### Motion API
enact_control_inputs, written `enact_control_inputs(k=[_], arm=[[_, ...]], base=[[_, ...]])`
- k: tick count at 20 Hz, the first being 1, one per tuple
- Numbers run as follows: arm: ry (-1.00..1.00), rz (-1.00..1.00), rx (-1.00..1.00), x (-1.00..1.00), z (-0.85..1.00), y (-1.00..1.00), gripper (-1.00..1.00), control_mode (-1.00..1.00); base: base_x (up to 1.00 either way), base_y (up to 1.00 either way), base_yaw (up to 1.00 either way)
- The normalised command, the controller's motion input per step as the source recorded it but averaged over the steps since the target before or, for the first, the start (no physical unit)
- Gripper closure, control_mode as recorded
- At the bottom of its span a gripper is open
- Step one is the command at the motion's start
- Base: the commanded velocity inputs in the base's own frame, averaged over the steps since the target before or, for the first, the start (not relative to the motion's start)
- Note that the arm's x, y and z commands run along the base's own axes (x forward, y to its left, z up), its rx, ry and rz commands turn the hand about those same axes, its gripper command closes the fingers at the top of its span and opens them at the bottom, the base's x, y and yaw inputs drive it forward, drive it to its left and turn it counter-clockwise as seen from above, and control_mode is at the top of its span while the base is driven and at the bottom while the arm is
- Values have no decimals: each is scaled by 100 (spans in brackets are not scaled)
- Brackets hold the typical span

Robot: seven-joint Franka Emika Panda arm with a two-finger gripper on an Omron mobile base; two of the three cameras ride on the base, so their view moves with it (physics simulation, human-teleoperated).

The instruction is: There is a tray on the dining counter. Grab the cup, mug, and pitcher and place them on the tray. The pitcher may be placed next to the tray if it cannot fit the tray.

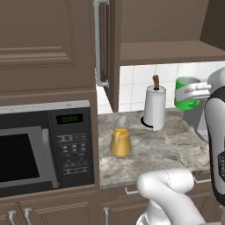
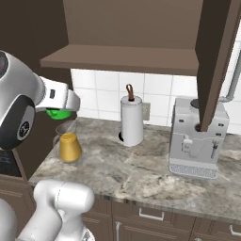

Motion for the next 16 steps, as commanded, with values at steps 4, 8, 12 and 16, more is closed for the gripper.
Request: enact_control_inputs(k=[4,8,12,16], arm=[[0,0,0,-31,-37,0,100,-100],[1,0,0,-10,-6,0,100,-100],[0,0,0,0,0,0,100,100],[0,0,0,0,0,0,100,100]], base=[[0,0,0],[0,0,0],[-8,-1,0],[-94,-31,0]])
